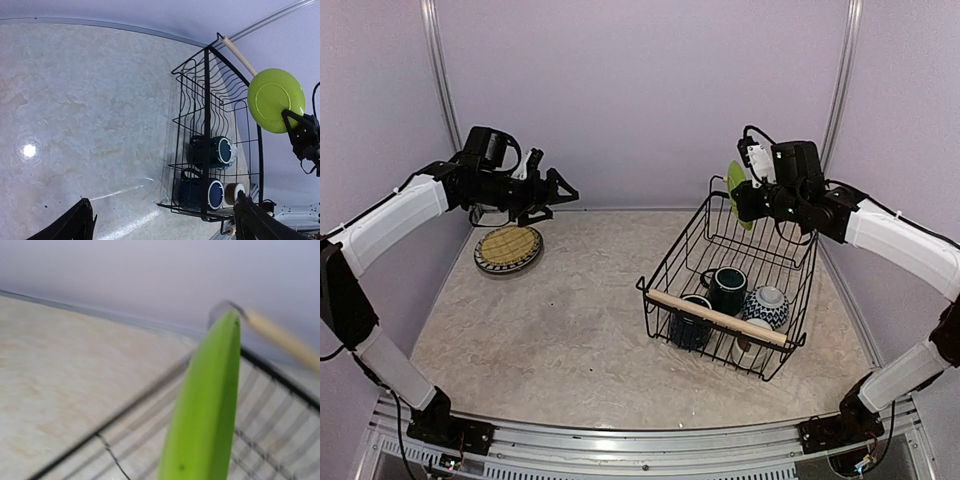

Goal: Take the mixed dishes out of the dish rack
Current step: Grab the plate from the dish rack, then pass from the right arm to the left

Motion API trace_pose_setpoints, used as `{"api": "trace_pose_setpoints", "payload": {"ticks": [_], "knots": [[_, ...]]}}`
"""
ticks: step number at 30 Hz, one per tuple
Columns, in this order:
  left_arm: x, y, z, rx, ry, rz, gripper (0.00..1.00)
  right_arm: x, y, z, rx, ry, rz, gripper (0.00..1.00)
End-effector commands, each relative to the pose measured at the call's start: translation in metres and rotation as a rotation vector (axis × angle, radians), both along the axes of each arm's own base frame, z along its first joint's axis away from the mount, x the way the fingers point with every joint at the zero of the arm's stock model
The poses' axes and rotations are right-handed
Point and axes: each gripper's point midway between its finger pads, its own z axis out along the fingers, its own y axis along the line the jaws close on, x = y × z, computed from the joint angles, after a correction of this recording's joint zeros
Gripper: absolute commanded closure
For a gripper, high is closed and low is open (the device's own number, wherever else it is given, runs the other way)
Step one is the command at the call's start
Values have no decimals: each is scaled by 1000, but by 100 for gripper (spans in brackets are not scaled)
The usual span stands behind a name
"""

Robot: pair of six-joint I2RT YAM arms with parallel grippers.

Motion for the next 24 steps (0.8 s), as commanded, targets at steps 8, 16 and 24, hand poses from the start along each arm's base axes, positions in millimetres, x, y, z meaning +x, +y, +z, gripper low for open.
{"api": "trace_pose_setpoints", "payload": {"ticks": [8, 16, 24], "knots": [[-37, -59, 36, -330, 24, -396, 8, -52, 92, 43, -315, -410, 395, 100], [-45, -63, 46, -368, 12, -436, 2, -81, 162, 13, -628, -594, 632, 100], [-46, -75, 32, -375, 101, -472, 2, -91, 205, -10, -852, -684, 687, 100]]}}
